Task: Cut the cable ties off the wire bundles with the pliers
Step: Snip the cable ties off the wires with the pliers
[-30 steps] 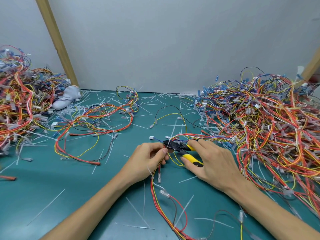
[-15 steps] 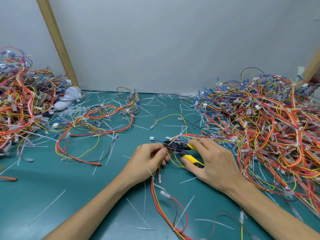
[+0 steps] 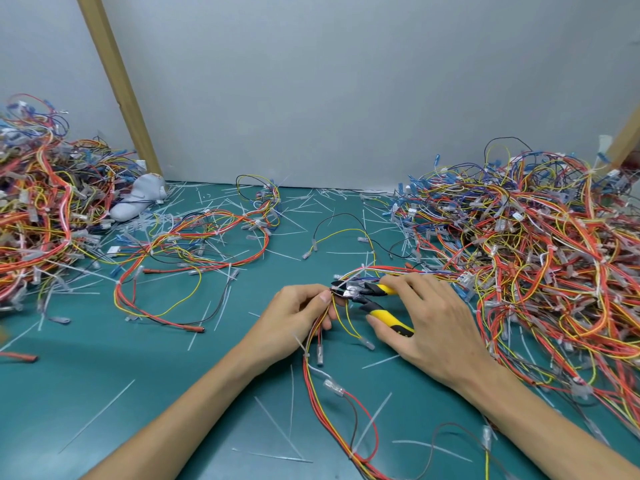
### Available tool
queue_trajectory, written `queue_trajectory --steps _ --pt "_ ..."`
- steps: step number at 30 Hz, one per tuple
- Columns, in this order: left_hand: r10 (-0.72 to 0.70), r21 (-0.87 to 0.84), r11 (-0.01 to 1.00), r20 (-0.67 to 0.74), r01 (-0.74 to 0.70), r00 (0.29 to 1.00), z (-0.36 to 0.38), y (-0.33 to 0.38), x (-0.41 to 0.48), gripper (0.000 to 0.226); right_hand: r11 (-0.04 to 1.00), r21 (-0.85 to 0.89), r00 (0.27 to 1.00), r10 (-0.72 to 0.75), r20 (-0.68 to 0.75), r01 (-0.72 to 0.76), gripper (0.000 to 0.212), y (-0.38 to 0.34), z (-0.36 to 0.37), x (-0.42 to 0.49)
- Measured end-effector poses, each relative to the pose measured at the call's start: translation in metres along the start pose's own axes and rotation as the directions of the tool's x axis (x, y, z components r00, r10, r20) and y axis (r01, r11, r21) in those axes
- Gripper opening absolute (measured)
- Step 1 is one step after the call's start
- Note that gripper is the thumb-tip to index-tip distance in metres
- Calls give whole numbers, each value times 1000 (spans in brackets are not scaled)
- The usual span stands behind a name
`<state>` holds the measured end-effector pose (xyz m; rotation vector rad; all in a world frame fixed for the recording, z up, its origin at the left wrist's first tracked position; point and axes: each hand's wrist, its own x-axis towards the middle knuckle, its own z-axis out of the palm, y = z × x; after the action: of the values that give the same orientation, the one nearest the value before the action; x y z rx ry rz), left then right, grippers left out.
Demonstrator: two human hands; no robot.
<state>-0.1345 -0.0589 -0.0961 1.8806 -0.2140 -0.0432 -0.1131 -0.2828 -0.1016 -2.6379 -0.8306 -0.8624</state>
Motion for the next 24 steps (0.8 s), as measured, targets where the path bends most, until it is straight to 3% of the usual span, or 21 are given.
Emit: queue_trajectory --steps 10,24 --pt "4 -65 998 -5 -4 1000 1 -1 1 32 1000 28 999 13 -33 -12 45 -2 -4 0" --pt "1 -30 1000 -2 -1 1000 0 -4 1 32 999 10 994 -39 -103 40 38 1 -2 0"
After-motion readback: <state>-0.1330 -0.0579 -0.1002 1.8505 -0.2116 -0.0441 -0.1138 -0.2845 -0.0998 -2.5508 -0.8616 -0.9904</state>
